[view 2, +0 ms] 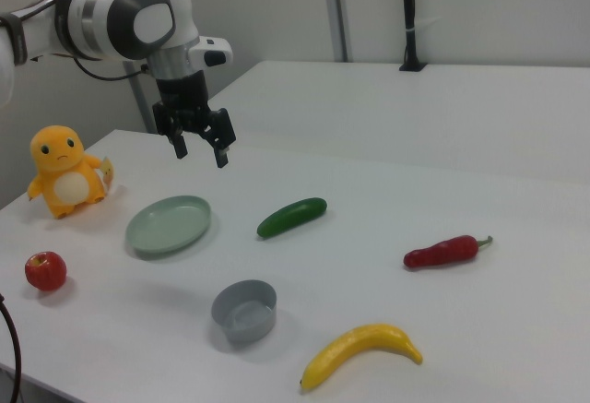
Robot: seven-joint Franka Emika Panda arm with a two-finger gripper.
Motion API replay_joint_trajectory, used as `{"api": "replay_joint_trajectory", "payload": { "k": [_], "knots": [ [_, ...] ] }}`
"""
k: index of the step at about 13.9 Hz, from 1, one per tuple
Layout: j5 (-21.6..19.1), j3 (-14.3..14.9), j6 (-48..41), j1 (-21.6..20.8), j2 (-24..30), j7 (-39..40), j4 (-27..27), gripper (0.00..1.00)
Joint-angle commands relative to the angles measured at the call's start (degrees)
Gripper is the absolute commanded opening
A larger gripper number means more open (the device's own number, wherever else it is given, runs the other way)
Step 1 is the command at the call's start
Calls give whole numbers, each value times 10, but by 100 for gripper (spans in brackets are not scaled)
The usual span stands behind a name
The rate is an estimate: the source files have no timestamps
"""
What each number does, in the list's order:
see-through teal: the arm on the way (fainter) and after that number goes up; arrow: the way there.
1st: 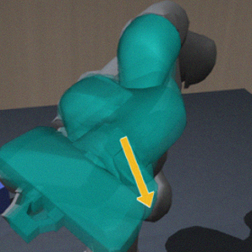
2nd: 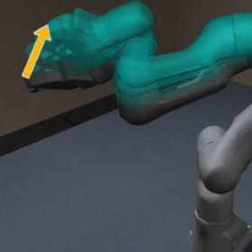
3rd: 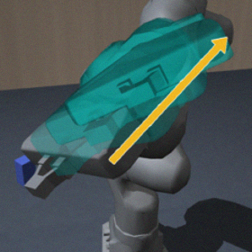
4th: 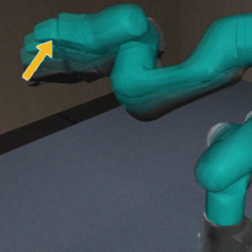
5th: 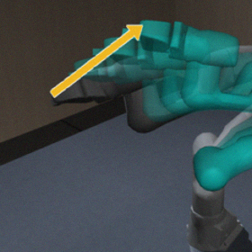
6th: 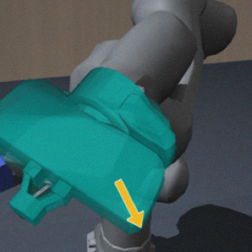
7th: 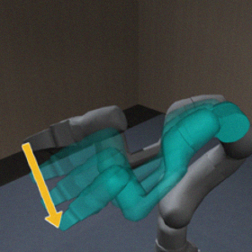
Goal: Put the red apple in the bowl
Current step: 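Move the open gripper from above the grey bowl toward the red apple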
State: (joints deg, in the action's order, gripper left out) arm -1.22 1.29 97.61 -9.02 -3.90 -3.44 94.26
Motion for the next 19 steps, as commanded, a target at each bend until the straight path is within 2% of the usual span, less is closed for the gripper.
{"api": "replay_joint_trajectory", "payload": {
  "k": [1, 3, 13, 19],
  "knots": [
    [-2, -4, 13, 11, 14, -7, 23, 100],
    [-2, -6, 12, 23, 15, -5, 23, 100],
    [-2, -6, 13, 24, 15, -1, 49, 100],
    [-3, -36, 64, 21, 21, -9, 68, 100]
  ]
}}
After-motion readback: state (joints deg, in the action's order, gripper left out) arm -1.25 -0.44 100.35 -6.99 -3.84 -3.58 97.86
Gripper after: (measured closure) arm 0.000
